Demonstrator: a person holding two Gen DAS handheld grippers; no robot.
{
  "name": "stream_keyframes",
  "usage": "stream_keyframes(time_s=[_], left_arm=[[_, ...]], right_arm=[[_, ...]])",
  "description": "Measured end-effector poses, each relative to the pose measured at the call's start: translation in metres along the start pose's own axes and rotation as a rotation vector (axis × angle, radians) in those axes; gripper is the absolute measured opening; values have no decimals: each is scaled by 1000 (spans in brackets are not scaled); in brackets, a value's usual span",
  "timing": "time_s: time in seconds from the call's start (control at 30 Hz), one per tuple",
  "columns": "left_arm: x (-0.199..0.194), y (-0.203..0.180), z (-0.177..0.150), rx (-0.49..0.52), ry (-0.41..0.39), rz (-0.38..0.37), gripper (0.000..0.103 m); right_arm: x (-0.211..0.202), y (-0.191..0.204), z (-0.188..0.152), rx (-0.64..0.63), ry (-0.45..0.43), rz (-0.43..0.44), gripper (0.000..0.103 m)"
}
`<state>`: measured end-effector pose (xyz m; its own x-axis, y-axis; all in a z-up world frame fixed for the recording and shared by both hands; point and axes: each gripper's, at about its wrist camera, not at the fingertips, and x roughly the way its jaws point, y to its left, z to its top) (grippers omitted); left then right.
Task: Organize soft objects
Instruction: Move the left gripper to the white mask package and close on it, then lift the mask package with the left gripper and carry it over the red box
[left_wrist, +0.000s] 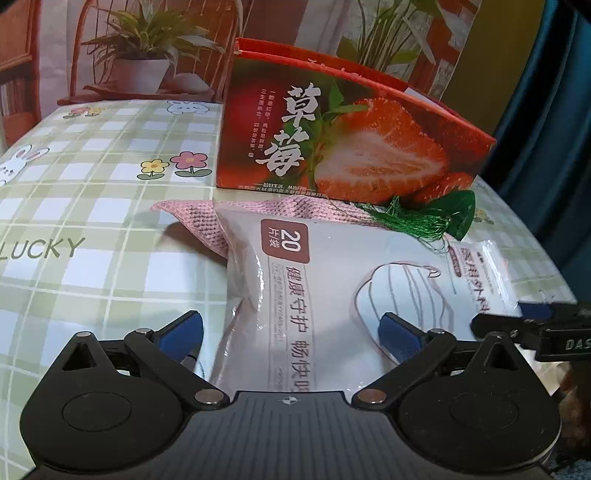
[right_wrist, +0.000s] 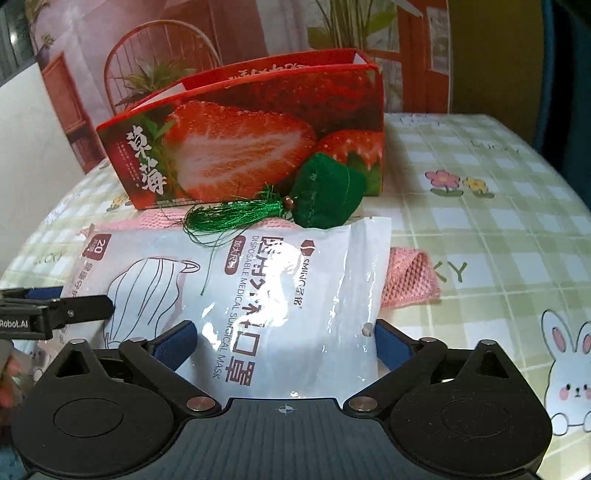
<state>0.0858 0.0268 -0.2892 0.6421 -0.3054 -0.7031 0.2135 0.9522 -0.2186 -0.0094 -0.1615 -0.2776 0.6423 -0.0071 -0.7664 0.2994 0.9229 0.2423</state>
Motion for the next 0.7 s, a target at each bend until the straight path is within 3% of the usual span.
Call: stream_keyframes(time_s=[0.03,0.07,0.1,0.27,0.43,0.7], left_arm=[[-1,1,0,-11,-4,-11,95],[-3,3,0,-22,-8,-39,83],[-4,5,1,-34,-5,-56,77],[-7,14,1,-82,-7,-87,64],[-8,12,0,-75,-1,-107,63],[-8,14,0,-73,-15,-92,61]], right_arm=[[1,-2,0,12,8,10,94],[1,-3,-1,15,1,14,94],[1,-3,-2,13,2,14,94],[2,-1,-2,2,-3,24,91],[1,5,-1,-15,-2,68,84],[4,4,-3,-25,-9,78,89]])
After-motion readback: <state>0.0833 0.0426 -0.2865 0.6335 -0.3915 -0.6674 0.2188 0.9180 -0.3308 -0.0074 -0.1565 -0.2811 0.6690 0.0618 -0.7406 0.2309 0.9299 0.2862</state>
